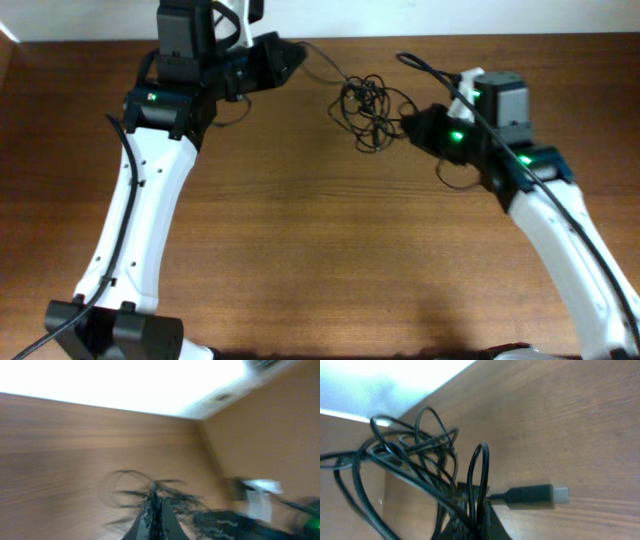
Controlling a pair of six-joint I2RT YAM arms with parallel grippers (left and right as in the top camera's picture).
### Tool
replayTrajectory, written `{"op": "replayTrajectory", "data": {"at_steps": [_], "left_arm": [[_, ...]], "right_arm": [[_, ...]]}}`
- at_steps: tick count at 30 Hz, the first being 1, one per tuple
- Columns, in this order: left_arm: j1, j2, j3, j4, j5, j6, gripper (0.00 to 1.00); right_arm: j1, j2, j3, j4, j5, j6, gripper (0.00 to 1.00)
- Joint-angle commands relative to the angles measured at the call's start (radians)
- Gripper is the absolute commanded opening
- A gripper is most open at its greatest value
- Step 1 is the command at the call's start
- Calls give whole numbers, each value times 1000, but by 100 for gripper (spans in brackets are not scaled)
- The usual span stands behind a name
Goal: Untangle cables
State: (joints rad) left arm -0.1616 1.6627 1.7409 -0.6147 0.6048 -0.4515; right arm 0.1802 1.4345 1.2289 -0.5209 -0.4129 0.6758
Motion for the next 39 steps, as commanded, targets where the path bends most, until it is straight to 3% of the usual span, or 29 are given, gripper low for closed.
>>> {"op": "replayTrajectory", "data": {"at_steps": [1,5,9,13,18,19,23,31,39], "left_arm": [[21,-8,14,-66,-245,207,0],[21,25,14,-134,-272,258,0],[20,68,14,-189,-269,271,0],[19,73,14,-233,-268,394,3],[19,84,14,-272,-201,496,62],[18,92,14,-286,-201,512,68],[0,138,13,-295,-192,515,71],[-146,250,13,-240,125,579,72],[-309,391,13,-122,303,580,73]], "right_arm": [[-68,-104,0,-151,6,-108,4],[-87,-140,0,-328,83,-157,4],[-87,-142,0,-355,94,-173,4],[-87,-150,2,-378,123,-175,4],[-86,-153,32,-423,141,-182,4],[-86,-153,32,-433,141,-182,4],[-77,-153,32,-456,136,-182,4],[-56,-153,33,-445,133,-178,4],[-56,-153,33,-445,109,-179,4]]}}
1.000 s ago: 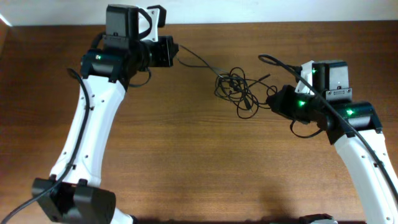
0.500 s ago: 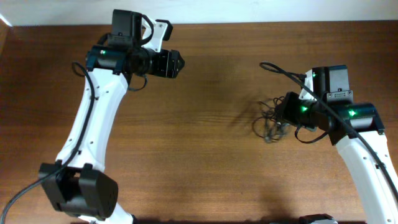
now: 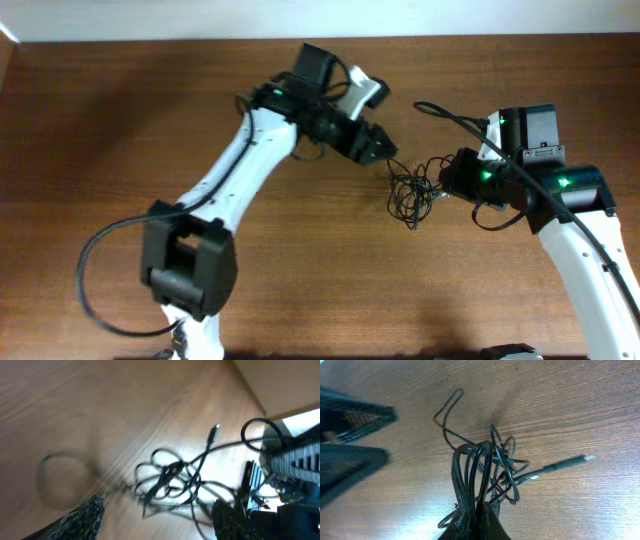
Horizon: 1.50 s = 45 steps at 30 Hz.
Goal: Untangle cables
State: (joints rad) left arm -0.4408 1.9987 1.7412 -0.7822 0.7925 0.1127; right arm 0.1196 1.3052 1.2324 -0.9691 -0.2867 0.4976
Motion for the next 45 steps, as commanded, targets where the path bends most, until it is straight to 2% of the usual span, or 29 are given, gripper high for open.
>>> {"op": "replayTrajectory", "data": {"at_steps": [1,5,8,10,11,13,16,18,19,23,26,29,31,32,33,35,38,40,41,43,45], "left_arm": [[-44,74,13,76,140,10,73],[-111,164,13,133,136,-15,73],[-164,231,13,207,137,-76,76],[-181,248,13,238,152,-108,74],[-191,261,13,265,154,-152,69],[-200,284,13,270,154,-154,54],[-189,303,13,265,90,-153,0],[-103,266,46,207,-101,-154,0],[-72,248,67,181,-124,-154,0],[90,106,164,44,-135,-154,0],[167,-19,169,6,-136,-142,0],[208,-106,169,6,-110,-143,0],[209,-139,169,6,-101,-143,0],[213,-143,169,6,-101,-143,0],[220,-146,169,7,-101,-143,0],[251,-146,170,11,-101,-143,0],[313,-153,172,10,-76,-151,0],[343,-164,172,22,13,-152,0],[338,-165,172,32,55,-191,0],[321,-165,172,31,58,-233,0],[310,-165,172,29,47,-233,0]], "right_arm": [[5,-24,30,3,-17,0,4],[5,-24,30,3,-19,0,4],[5,-24,30,3,-19,0,4],[5,-24,30,3,-19,0,4],[5,-24,30,3,-19,0,4],[5,-24,30,4,-19,-1,4],[4,-24,30,3,-15,-1,4],[1,-24,30,-8,-11,0,4],[-4,-24,30,-12,-8,0,4],[-84,-21,30,-23,0,0,4],[-158,-9,30,-30,-6,-1,4],[-172,-2,30,29,-150,-82,5],[-171,-2,30,98,-283,-109,18],[-173,-2,30,110,-290,-100,20],[-173,-2,30,114,-289,-97,19],[-189,-2,30,106,-262,-70,4],[-257,-2,30,86,-258,-49,4],[-262,-2,30,122,-336,-48,4],[-219,-1,30,172,-391,-48,13],[-156,-1,30,237,-417,-43,40],[-95,0,30,294,-406,-12,59]]}}
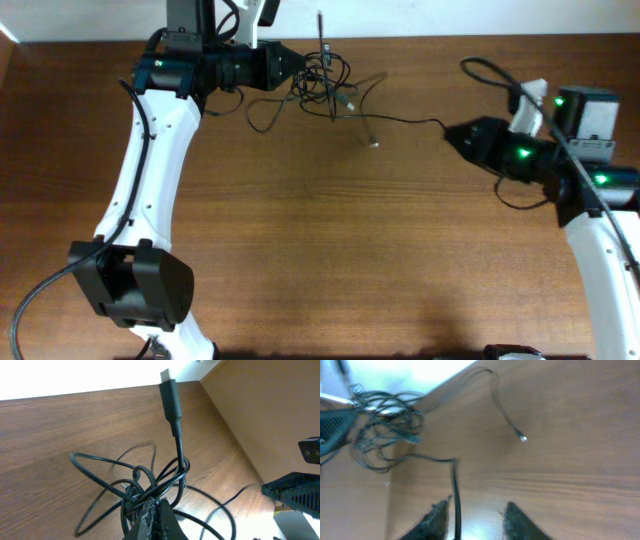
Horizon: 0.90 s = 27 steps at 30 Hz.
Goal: Untangle cables
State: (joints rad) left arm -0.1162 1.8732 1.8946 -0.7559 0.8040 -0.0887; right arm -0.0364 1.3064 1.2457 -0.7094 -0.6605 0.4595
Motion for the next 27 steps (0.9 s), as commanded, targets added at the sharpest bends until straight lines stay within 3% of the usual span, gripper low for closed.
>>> {"op": "replayTrajectory", "data": {"at_steps": [1,2,4,9,18,20,21,24,25,27], "left_arm": [[-15,-39,19,-1,16,-32,0],[-15,-39,19,-2,2,-32,0],[-15,-39,19,-6,-26,-32,0],[-43,-39,19,-16,-34,-54,0],[-163,-39,19,-16,-34,-106,0],[-166,-39,19,-16,-34,-111,0],[-166,-39,19,-16,-34,-130,0],[-156,-39,19,11,-34,-143,0],[-138,-39,19,33,-34,-144,0],[-83,-39,19,69,-35,-146,0]], "right_arm": [[75,-1,16,37,10,60,66],[80,-1,16,37,48,73,73],[73,-1,19,39,111,73,96],[105,13,32,119,117,85,99],[303,261,32,362,123,209,97],[326,307,32,399,123,235,88],[339,335,32,417,123,238,75],[350,380,32,389,124,237,14],[343,379,32,361,135,232,4],[312,358,32,306,139,216,4]]}}
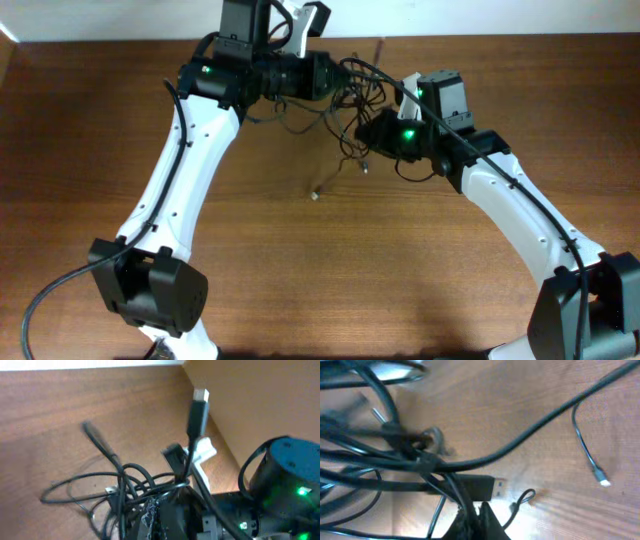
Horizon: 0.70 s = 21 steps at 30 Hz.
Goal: Untangle cables
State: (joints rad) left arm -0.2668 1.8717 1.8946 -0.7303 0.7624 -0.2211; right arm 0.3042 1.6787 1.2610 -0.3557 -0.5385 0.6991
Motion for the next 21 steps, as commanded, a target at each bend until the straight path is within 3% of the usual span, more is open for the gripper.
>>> {"op": "replayTrajectory", "data": {"at_steps": [1,5,10,14,16,18,21], "left_arm": [[101,-38,19,51,-7,-14,0],[247,-38,19,41,-106,-14,0],[331,-38,19,-5,-188,11,0],[297,-38,18,-18,-179,18,0],[247,-37,18,-25,-105,89,0],[173,-35,18,-29,10,207,10],[73,-18,18,-26,39,279,43]], "right_arm": [[-48,-29,16,-80,18,-42,4],[-169,-166,17,-267,77,-126,4],[-356,-390,16,-483,87,-199,4],[-337,-431,16,-542,79,-216,4],[-291,-429,16,-527,79,-209,4],[-261,-429,16,-518,79,-196,4],[-257,-429,16,-523,74,-194,4]]}}
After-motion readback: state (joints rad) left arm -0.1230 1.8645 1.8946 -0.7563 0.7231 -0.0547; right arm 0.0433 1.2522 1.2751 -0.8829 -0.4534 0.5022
